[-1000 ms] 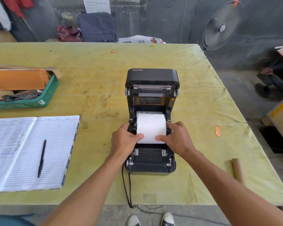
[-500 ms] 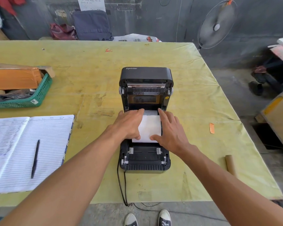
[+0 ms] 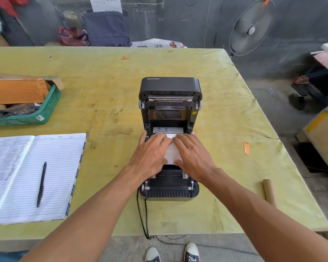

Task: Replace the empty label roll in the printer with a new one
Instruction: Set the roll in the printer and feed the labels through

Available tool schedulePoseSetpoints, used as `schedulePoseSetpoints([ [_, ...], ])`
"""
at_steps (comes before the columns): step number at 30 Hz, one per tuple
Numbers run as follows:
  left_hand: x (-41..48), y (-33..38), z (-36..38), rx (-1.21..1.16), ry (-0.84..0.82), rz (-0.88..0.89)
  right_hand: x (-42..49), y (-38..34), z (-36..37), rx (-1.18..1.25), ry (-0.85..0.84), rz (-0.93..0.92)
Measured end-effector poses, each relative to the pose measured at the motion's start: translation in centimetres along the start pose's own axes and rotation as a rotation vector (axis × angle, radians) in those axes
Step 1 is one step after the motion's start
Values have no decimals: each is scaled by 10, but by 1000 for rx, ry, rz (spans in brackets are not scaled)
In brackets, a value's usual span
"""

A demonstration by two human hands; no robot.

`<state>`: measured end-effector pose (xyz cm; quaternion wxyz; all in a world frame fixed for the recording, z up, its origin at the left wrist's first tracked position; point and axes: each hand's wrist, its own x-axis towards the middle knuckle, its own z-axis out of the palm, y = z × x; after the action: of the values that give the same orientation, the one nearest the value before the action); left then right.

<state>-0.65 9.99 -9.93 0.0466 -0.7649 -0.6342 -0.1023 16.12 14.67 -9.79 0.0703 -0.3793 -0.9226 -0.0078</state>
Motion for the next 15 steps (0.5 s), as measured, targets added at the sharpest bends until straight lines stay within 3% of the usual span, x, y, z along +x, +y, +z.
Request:
schedulePoseSetpoints([
  [7, -19, 1, 13, -30, 153, 57, -18, -10, 16, -47, 103, 12],
  [15, -33, 4, 27, -18, 172, 72, -32, -4, 25, 13, 183, -54],
])
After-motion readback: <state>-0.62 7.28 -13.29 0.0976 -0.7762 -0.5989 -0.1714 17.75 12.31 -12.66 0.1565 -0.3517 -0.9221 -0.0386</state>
